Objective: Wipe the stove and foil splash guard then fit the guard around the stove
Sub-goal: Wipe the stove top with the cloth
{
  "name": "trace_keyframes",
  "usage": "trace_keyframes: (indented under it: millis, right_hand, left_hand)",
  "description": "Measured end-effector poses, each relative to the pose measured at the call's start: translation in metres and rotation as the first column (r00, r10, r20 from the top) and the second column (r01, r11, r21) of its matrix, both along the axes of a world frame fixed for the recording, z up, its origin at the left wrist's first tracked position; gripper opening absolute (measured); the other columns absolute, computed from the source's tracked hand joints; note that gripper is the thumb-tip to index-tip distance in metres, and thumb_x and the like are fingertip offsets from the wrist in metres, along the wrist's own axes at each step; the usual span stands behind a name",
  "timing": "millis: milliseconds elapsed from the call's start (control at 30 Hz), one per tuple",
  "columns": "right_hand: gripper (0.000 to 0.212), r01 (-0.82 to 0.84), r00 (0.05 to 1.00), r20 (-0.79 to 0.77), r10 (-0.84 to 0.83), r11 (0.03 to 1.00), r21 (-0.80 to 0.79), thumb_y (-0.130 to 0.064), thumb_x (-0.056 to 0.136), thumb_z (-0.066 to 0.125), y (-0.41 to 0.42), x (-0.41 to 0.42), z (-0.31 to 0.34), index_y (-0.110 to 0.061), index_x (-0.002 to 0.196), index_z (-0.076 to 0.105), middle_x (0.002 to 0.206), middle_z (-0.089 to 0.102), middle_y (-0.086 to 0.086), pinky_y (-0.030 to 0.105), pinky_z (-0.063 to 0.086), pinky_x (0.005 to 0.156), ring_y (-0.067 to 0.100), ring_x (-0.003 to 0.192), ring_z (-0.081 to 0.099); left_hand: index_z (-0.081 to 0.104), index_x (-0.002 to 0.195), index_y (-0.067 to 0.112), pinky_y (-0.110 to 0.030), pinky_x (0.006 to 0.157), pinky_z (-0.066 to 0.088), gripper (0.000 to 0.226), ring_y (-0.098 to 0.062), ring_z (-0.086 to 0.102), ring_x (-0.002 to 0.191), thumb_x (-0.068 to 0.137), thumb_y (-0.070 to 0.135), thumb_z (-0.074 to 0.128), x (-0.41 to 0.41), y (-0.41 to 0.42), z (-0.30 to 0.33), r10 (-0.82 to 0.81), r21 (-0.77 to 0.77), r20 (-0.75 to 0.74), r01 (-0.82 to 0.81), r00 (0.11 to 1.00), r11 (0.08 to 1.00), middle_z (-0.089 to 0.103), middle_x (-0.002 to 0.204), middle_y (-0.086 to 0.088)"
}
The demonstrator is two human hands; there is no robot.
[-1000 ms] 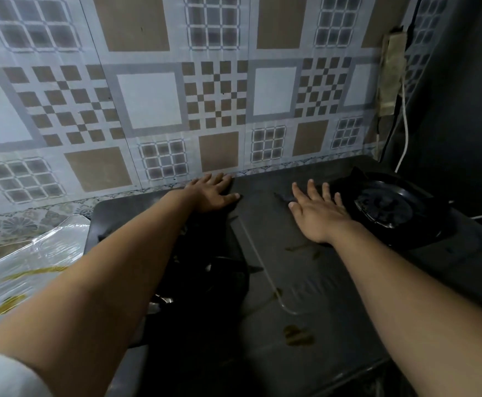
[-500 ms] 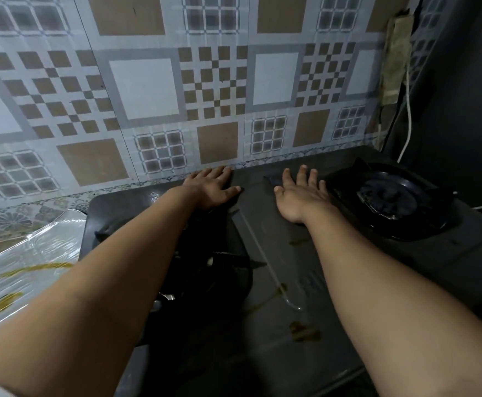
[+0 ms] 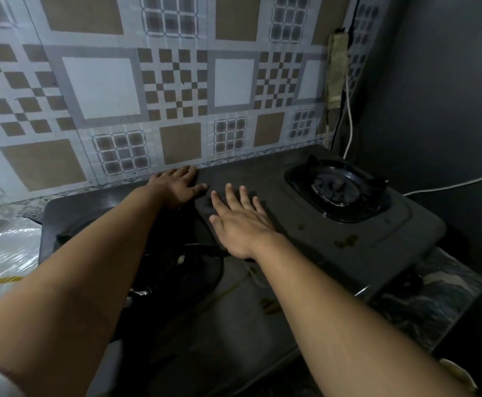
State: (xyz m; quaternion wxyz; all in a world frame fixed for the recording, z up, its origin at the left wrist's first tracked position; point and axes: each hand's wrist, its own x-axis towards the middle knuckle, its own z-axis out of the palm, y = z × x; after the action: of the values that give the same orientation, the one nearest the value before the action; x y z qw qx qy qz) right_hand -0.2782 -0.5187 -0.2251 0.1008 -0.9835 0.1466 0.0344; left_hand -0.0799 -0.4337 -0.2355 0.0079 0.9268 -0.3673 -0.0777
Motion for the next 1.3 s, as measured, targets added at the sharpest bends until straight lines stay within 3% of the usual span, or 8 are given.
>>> trace_keyframes:
  millis: [400, 700, 900, 1033, 1100, 1200, 1300]
  right_hand:
    - [0.058, 0.290, 0.956, -0.043, -0.290, 0.957, -0.020, -0.048, 0.102, 0.014, -0.074, -0.040, 0.001, -0.031, 0.156, -0.002, 0.164, -0.012, 0.001, 0.047, -0.004, 0.120, 0.028, 0.150, -0.013]
    - [0.059, 0.426, 0.902, -0.059, -0.427, 0.904, -0.021, -0.045, 0.103, 0.014, -0.058, -0.067, -0.001, -0.027, 0.156, -0.004, 0.163, -0.016, 0.004, 0.047, -0.005, 0.121, 0.029, 0.149, -0.016]
    - [0.059, 0.386, 0.920, -0.060, -0.386, 0.922, -0.012, -0.044, 0.103, 0.014, -0.021, -0.078, -0.002, -0.026, 0.156, -0.005, 0.163, -0.018, 0.005, 0.047, -0.007, 0.120, 0.030, 0.148, -0.018]
    - [0.059, 0.330, 0.943, -0.058, -0.329, 0.944, 0.001, -0.044, 0.103, 0.014, 0.000, -0.087, -0.003, -0.028, 0.155, -0.007, 0.162, -0.020, 0.004, 0.046, -0.007, 0.120, 0.028, 0.148, -0.018]
    - [0.058, 0.310, 0.949, -0.057, -0.309, 0.951, 0.005, -0.043, 0.103, 0.014, 0.010, -0.092, -0.002, -0.029, 0.155, -0.007, 0.162, -0.020, 0.003, 0.045, -0.007, 0.120, 0.026, 0.149, -0.018]
    - [0.058, 0.262, 0.964, -0.039, -0.262, 0.965, 0.016, -0.043, 0.103, 0.016, 0.025, -0.101, -0.001, -0.031, 0.155, -0.007, 0.162, -0.021, 0.001, 0.044, -0.007, 0.121, 0.024, 0.148, -0.019]
    - [0.057, 0.195, 0.981, -0.020, -0.194, 0.980, 0.029, -0.043, 0.103, 0.017, 0.037, -0.113, -0.002, -0.033, 0.155, -0.006, 0.162, -0.021, -0.001, 0.043, -0.009, 0.120, 0.022, 0.148, -0.021]
  left_hand:
    - [0.002, 0.158, 0.029, -0.049, 0.121, 0.007, 0.082, -0.025, 0.006, 0.153, 0.092, 0.075, 0.019, -0.003, 0.004, 0.002, -0.033, -0.012, -0.010, 0.033, 0.999, 0.999, 0.001, 0.167, 0.001]
    - [0.004, 0.158, 0.026, -0.051, 0.120, 0.010, 0.082, -0.029, 0.009, 0.152, 0.093, 0.073, 0.021, -0.006, 0.004, 0.008, -0.052, -0.005, -0.011, 0.052, 0.999, 0.999, 0.003, 0.167, -0.001]
    - [0.004, 0.158, 0.030, -0.056, 0.120, 0.010, 0.090, -0.032, 0.005, 0.152, 0.085, 0.082, 0.013, 0.003, 0.007, 0.004, -0.135, 0.058, 0.015, 0.134, 0.991, 0.989, -0.001, 0.167, -0.003]
    - [0.004, 0.157, 0.037, -0.060, 0.119, 0.010, 0.118, -0.034, 0.001, 0.152, 0.053, 0.093, -0.004, 0.013, 0.007, -0.001, -0.190, 0.146, 0.033, 0.183, 0.981, 0.972, -0.004, 0.167, -0.002]
    - [0.003, 0.157, 0.036, -0.060, 0.119, 0.009, 0.115, -0.036, 0.000, 0.152, 0.058, 0.093, -0.002, 0.012, 0.006, 0.000, -0.168, 0.136, 0.028, 0.163, 0.985, 0.977, -0.005, 0.167, -0.003]
    - [-0.001, 0.158, 0.028, -0.057, 0.120, 0.005, 0.092, -0.037, -0.005, 0.152, 0.085, 0.082, 0.013, 0.001, 0.004, 0.003, -0.098, 0.074, 0.003, 0.097, 0.995, 0.992, -0.005, 0.167, -0.005]
    - [-0.002, 0.158, 0.028, -0.061, 0.119, 0.003, 0.085, -0.037, -0.008, 0.151, 0.091, 0.077, 0.018, -0.004, 0.002, 0.008, -0.059, 0.089, -0.004, 0.059, 0.998, 0.994, -0.005, 0.167, -0.004]
